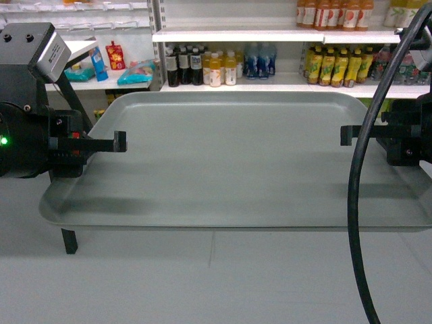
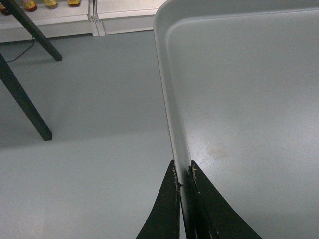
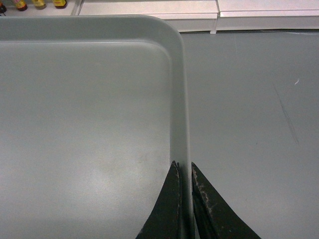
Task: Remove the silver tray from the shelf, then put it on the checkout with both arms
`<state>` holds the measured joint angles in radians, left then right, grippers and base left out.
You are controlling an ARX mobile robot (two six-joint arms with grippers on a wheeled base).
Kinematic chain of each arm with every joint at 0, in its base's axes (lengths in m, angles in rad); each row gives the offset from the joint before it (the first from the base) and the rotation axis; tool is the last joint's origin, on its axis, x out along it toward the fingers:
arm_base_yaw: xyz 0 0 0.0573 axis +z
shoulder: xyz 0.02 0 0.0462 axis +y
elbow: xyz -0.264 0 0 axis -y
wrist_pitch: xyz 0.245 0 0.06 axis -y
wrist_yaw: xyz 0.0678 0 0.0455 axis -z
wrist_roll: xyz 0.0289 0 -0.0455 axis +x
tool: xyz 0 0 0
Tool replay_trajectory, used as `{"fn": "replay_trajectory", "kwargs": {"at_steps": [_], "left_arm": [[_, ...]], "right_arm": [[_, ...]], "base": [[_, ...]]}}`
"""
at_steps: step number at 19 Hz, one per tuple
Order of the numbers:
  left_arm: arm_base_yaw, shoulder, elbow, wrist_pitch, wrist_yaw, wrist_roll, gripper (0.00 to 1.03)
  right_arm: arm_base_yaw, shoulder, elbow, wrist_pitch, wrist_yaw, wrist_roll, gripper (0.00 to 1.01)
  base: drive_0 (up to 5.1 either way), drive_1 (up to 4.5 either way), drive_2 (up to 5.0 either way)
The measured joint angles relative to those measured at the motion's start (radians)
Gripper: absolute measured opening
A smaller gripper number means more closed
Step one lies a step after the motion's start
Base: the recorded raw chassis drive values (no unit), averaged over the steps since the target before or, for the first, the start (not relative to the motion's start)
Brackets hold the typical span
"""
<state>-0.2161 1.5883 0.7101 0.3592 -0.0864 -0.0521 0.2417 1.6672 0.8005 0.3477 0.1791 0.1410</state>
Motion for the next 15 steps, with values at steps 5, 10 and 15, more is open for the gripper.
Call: {"fn": "replay_trajectory", "kwargs": {"at_steps": [5,10,15], "left_arm": [[0.0,0.0,0.0,0.0,0.0,0.0,0.03],[0.0,0.0,0.0,0.0,0.0,0.0,0.03],[0.0,0.0,0.0,0.0,0.0,0.0,0.03]], "right_arm": [[0.0,0.0,0.0,0.0,0.0,0.0,0.03],[0.0,0.0,0.0,0.0,0.0,0.0,0.03],[0.0,0.0,0.0,0.0,0.0,0.0,0.03]], "base": [[0.0,0.0,0.0],[0.0,0.0,0.0],[0.0,0.0,0.0]]}}
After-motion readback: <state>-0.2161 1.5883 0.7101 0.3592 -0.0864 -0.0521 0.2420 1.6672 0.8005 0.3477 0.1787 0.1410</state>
